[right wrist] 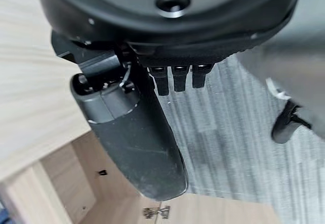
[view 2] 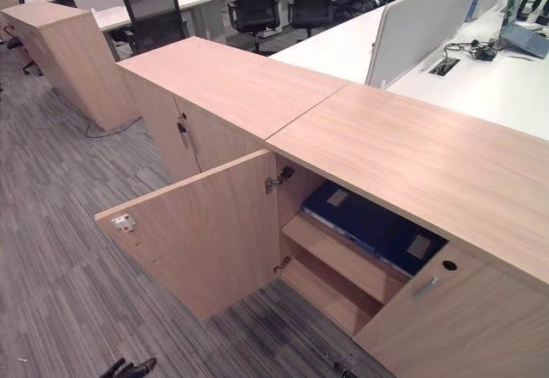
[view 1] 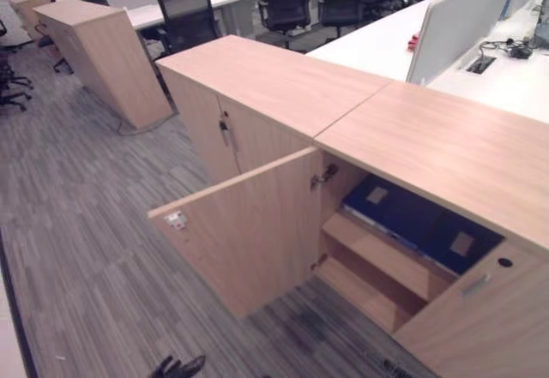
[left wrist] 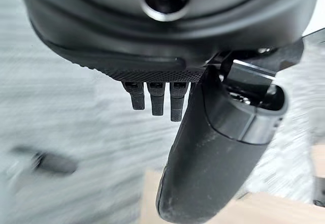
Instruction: Put the empty folder in the office cabinet
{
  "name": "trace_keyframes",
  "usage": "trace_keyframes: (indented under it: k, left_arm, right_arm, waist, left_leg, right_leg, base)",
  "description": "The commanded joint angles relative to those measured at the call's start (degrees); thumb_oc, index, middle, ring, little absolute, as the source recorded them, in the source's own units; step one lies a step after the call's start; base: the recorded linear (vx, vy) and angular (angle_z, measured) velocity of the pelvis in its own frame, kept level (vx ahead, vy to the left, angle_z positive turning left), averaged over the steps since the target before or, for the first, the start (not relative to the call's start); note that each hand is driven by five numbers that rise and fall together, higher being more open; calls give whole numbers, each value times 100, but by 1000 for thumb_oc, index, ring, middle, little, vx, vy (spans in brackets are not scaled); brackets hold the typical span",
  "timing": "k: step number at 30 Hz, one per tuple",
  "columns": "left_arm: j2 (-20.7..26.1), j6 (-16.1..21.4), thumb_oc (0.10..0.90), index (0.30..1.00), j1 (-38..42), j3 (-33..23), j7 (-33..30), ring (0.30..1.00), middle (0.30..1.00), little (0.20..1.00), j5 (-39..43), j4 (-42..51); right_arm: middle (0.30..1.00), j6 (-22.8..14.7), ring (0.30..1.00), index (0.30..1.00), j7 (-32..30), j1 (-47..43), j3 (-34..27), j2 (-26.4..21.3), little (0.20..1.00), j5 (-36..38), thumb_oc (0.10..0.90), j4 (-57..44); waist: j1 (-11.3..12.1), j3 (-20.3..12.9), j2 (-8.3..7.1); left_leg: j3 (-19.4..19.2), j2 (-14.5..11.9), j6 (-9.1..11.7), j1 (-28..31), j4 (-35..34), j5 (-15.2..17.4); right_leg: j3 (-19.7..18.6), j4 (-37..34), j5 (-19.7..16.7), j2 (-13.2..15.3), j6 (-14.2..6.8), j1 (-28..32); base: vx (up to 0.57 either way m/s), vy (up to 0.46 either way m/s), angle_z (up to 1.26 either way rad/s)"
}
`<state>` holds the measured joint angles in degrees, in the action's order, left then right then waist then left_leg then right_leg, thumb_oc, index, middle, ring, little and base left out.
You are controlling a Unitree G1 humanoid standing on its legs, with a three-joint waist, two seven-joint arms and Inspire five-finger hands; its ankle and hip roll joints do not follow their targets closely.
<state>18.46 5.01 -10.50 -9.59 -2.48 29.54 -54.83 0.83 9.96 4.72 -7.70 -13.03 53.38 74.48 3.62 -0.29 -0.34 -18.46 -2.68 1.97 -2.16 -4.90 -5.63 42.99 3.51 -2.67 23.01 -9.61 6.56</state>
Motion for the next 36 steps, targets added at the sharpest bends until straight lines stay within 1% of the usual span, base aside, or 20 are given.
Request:
trace_keyframes:
  k: [1, 3, 6, 7, 8, 10, 14, 18, 22, 23, 24, 28, 31, 36]
  left_arm:
    - [562, 262, 800, 900, 538, -246, -157, 900, 900, 900, -568, 333]
    - [800, 197, 800, 900, 724, -332, -188, 900, 900, 900, -727, 398]
    - [1110, 169, 800, 900, 938, -419, -194, 900, 900, 900, -819, 379]
    - [1120, 169, 800, 900, 943, -419, -190, 900, 900, 900, -820, 371]
    - [1318, 155, 800, 900, 1016, -429, -179, 900, 900, 900, -932, 524]
    - [1467, 155, 800, 900, 1073, -421, -169, 900, 900, 900, -1058, 743]
    - [1713, 242, 800, 900, 1213, -410, -191, 900, 900, 900, -1169, 1251]
    - [1878, 296, 800, 900, 1383, -362, -193, 900, 900, 900, -1172, 1418]
    - [2211, 467, 800, 900, 1611, -184, -220, 900, 900, 900, -1628, 1909]
    - [2214, 463, 800, 900, 1607, -186, -222, 900, 900, 900, -1635, 1918]
    - [2363, 548, 800, 900, 1658, -124, -171, 900, 900, 900, -1769, 2156]
    - [2543, 644, 800, 900, 1728, 44, 64, 900, 900, 900, -1836, 2499]
    - [2654, 661, 800, 900, 1909, 113, -11, 900, 900, 900, -2066, 2541]
    - [3086, 562, 800, 900, 2558, 408, -48, 900, 900, 900, -2428, 2199]
  right_arm:
    - [900, -69, 900, 900, 47, -49, -126, -68, 900, -298, 800, 43]
    - [900, -51, 900, 900, 65, 17, -80, -63, 900, -405, 800, -19]
    - [900, -38, 900, 900, 100, 95, -4, -64, 900, -487, 800, -109]
    - [900, -37, 900, 900, 100, 98, -3, -57, 900, -488, 800, -113]
    - [900, -48, 900, 900, 115, 142, 34, -60, 900, -534, 800, -178]
    - [900, -66, 900, 900, 132, 168, 111, -57, 900, -615, 800, -261]
    - [900, -89, 900, 900, 169, 239, 236, -27, 900, -719, 800, -417]
    - [900, -85, 900, 900, 210, 286, 329, -12, 900, -785, 800, -507]
    - [900, -52, 900, 900, 337, 334, 481, 17, 900, -889, 800, -550]
    - [900, -52, 900, 900, 339, 336, 482, 22, 900, -888, 800, -550]
    - [900, -50, 900, 900, 383, 372, 512, 23, 900, -877, 800, -541]
    - [900, -31, 900, 900, 461, 361, 538, 20, 900, -921, 800, -413]
    - [900, -16, 900, 900, 490, 378, 577, 21, 900, -956, 800, -382]
    - [900, -10, 900, 900, 520, 417, 672, -16, 900, -999, 800, -433]
  waist:
    - [116, -104, 101]
    - [75, -136, 54]
    - [13, -184, 36]
    - [12, -185, 29]
    - [-17, -215, 12]
    - [-43, -230, -8]
    - [-77, -233, -66]
    - [-109, -236, -104]
    - [-147, -243, -152]
    - [-145, -243, -158]
    - [-153, -241, -171]
    - [-151, -239, -180]
    - [-163, -251, -192]
    - [-254, -298, -196]
  left_leg:
    - [-52, -203, 152, 306, -10, 568]
    - [-52, -157, 131, 307, -10, 572]
    - [-71, -119, 118, 308, -10, 577]
    - [-70, -117, 116, 306, -10, 578]
    - [-89, -110, 114, 312, -10, 580]
    - [-115, -110, 116, 322, -10, 577]
    - [-154, -114, 129, 345, -10, 565]
    - [-187, -118, 144, 366, -10, 558]
    - [-220, -138, 171, 388, -10, 553]
    - [-221, -138, 172, 389, -10, 553]
    - [-232, -142, 181, 400, -10, 556]
    - [-258, -133, 181, 432, -10, 574]
    - [-279, -125, 182, 462, -10, 581]
    - [-322, -130, 189, 497, -10, 586]
  right_leg:
    - [-21, -348, -531, -181, -284, -633]
    - [-22, -346, -574, -144, -316, -636]
    - [-6, -346, -617, -122, -341, -650]
    - [-5, -348, -620, -121, -343, -651]
    - [-26, -363, -646, -123, -355, -663]
    - [-38, -371, -662, -131, -365, -681]
    - [-73, -387, -688, -146, -383, -703]
    - [-94, -393, -695, -160, -388, -709]
    - [-115, -415, -722, -182, -406, -725]
    - [-116, -417, -723, -182, -406, -725]
    - [-127, -424, -742, -185, -411, -731]
    - [-153, -429, -768, -194, -422, -729]
    - [-174, -426, -773, -203, -427, -725]
    - [-235, -425, -789, -219, -439, -733]
  base:
    - [-9, 38, 2]
    - [0, 0, 0]
    - [-3, 12, -4]
    - [1, 3, -5]
    - [2, -9, -4]
    - [-1, -11, -2]
    - [-12, -34, -8]
    - [-8, -34, -8]
    - [-2, -30, -4]
    - [0, 0, 0]
    - [0, 0, 0]
    - [-2, -8, 0]
    - [-1, -3, -1]
    - [-1, -2, -1]
